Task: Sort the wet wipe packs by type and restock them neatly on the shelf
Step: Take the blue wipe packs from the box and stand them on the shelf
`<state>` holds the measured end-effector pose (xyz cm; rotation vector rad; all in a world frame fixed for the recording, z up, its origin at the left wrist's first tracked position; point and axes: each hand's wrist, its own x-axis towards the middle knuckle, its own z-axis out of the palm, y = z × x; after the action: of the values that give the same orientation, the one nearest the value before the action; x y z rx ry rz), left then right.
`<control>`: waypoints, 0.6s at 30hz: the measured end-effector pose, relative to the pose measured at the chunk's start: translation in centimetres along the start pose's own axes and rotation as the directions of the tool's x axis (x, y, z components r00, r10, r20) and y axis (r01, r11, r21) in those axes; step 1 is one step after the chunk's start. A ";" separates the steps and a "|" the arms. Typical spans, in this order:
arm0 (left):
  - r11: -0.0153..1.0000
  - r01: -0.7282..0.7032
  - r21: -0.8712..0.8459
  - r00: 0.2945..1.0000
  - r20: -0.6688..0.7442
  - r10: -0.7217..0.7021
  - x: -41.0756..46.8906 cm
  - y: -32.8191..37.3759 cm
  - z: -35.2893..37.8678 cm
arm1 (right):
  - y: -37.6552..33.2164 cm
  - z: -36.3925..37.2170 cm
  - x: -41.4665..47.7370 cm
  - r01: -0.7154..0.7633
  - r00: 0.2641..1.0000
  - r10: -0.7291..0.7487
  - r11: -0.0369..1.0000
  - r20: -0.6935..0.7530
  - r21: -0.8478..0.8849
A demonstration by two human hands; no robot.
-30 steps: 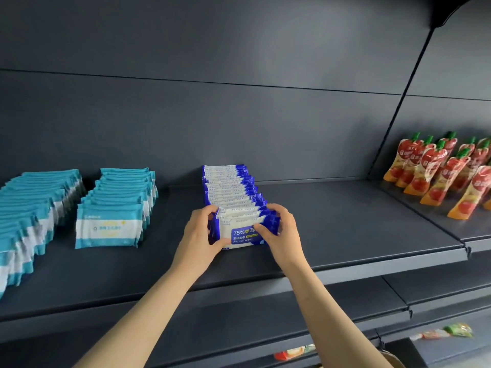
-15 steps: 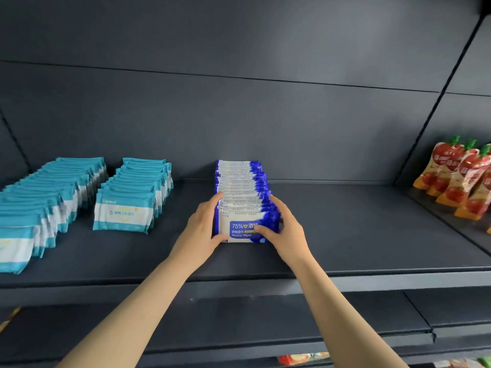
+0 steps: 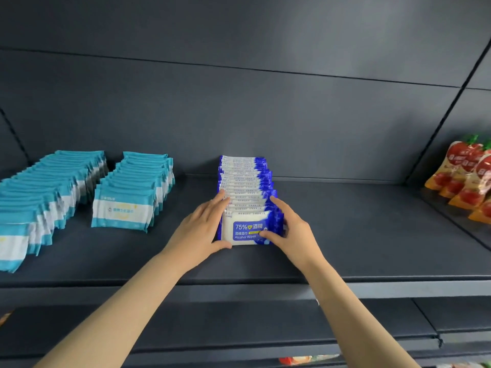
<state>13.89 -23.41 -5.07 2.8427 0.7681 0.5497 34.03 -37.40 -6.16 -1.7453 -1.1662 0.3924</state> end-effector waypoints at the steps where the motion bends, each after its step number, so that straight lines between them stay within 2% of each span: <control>1: 0.999 -0.018 0.040 0.998 -0.060 0.020 0.2 -0.1 0.3 | -0.1 0.2 0.0 0.011 0.999 -0.013 0.999 -0.033 -0.043; 3: 0.999 -0.019 0.051 0.990 -0.141 0.026 0.6 -0.3 0.7 | -0.2 0.5 0.2 0.030 0.995 -0.042 0.990 -0.088 -0.137; 6: 0.999 0.034 -0.041 0.988 -0.151 -0.040 0.9 -0.4 1.1 | -0.5 0.6 0.4 0.052 0.991 -0.074 0.981 -0.115 -0.185; 12: 0.977 0.040 -0.210 0.999 0.011 -0.039 0.5 -0.4 0.2 | -0.6 0.5 -0.1 0.059 0.992 -0.079 0.979 -0.098 -0.193; 18: 0.998 0.033 0.047 0.999 -0.020 -0.033 0.4 -0.7 -0.6 | -1.8 0.3 -0.1 0.078 0.994 -0.100 0.945 -0.053 -0.318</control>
<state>13.70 -22.55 -4.55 2.8658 0.8406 0.5626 32.82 -37.13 -4.84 -1.9536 -1.3074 0.0921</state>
